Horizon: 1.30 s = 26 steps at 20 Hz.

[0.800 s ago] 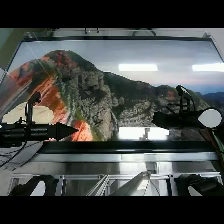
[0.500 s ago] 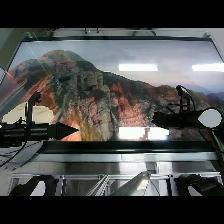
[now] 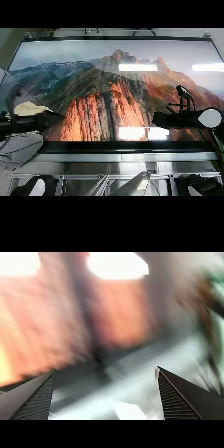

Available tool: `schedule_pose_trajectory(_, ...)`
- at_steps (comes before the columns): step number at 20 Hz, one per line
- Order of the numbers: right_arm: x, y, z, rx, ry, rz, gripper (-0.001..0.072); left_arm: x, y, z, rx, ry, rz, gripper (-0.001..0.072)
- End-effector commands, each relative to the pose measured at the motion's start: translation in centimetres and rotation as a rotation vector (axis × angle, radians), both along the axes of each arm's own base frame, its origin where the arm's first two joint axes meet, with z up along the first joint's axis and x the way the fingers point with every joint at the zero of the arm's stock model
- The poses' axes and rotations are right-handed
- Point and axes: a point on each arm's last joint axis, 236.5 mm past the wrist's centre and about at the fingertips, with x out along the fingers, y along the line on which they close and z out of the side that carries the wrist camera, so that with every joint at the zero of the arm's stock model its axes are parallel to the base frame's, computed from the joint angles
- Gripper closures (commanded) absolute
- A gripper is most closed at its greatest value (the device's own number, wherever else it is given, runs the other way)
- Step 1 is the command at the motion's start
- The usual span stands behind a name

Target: Fold the shirts.

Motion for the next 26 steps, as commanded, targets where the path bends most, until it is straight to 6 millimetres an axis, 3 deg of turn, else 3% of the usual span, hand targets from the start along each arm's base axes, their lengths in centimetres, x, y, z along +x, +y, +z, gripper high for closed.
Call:
schedule_pose_trajectory(1, 0.0, 0.0, 0.0, 0.000, 0.000, 0.001, 0.0686, 1.6, 14.9, 1.4, 0.231, 0.025, 0.483, -0.0013)
schedule_pose_trajectory(3, 0.0, 0.0, 0.0, 0.000, 0.000, 0.001, 0.0687, 0.4, 20.8, 0.8, 0.198, 0.092, 0.684, 0.0001)
schedule_pose_trajectory(6, 0.0, 0.0, 0.0, 0.000, 0.001, 0.001, 0.0687, -2.1, 25.9, -2.5, 0.127, 0.218, 0.813, 0.0002)
schedule_pose_trajectory(8, 0.0, 0.0, 0.0, 0.000, 0.001, 0.001, 0.0686, -2.8, 29.0, -4.4, 0.126, 0.239, 0.853, 0.0002)
schedule_pose_trajectory(11, 0.0, 0.0, 0.0, 0.000, 0.001, 0.001, 0.0687, -2.6, 32.6, -7.2, 0.108, 0.275, 0.888, 0.0002)
schedule_pose_trajectory(13, 0.0, 0.0, 0.0, 0.000, 0.001, 0.001, 0.0687, -1.6, 33.3, -9.5, 0.064, 0.323, 0.840, 0.0002)
schedule_pose_trajectory(16, 0.0, 0.0, 0.0, 0.000, 0.001, 0.001, 0.0687, 0.3, 31.8, -12.2, -0.008, 0.396, 0.698, 0.0009)
schedule_pose_trajectory(17, 0.0, 0.0, 0.0, 0.000, 0.000, 0.001, 0.0687, 1.0, 31.1, -12.8, -0.032, 0.419, 0.649, 0.0212)
schedule_pose_trajectory(18, 0.0, 0.0, 0.0, 0.000, 0.000, 0.001, 0.0687, 1.6, 30.3, -13.0, -0.046, 0.431, 0.591, 0.0465)
schedule_pose_trajectory(19, 0.0, 0.0, 0.0, 0.000, 0.001, 0.001, 0.0687, 2.1, 29.3, -13.0, -0.072, 0.449, 0.531, 0.0641)
schedule_pose_trajectory(20, 0.0, 0.0, 0.0, 0.000, 0.001, 0.001, 0.0687, 2.6, 28.2, -12.6, -0.097, 0.459, 0.476, 0.0691)
schedule_pose_trajectory(21, 0.0, 0.0, 0.0, 0.000, 0.000, 0.001, 0.0686, 3.5, 26.9, -11.7, -0.126, 0.453, 0.416, 0.0691)
schedule_pose_trajectory(22, 0.0, 0.0, 0.0, 0.000, 0.001, 0.001, 0.0686, 5.0, 25.5, -10.2, -0.161, 0.415, 0.362, 0.0690)
schedule_pose_trajectory(24, 0.0, 0.0, 0.0, 0.000, 0.000, 0.001, 0.0687, 9.5, 21.5, -4.7, -0.288, 0.237, 0.247, 0.0690)
schedule_pose_trajectory(26, 0.0, 0.0, 0.0, 0.000, 0.001, 0.001, 0.0687, 13.9, 15.4, 4.2, -0.454, -0.031, 0.089, 0.0691)
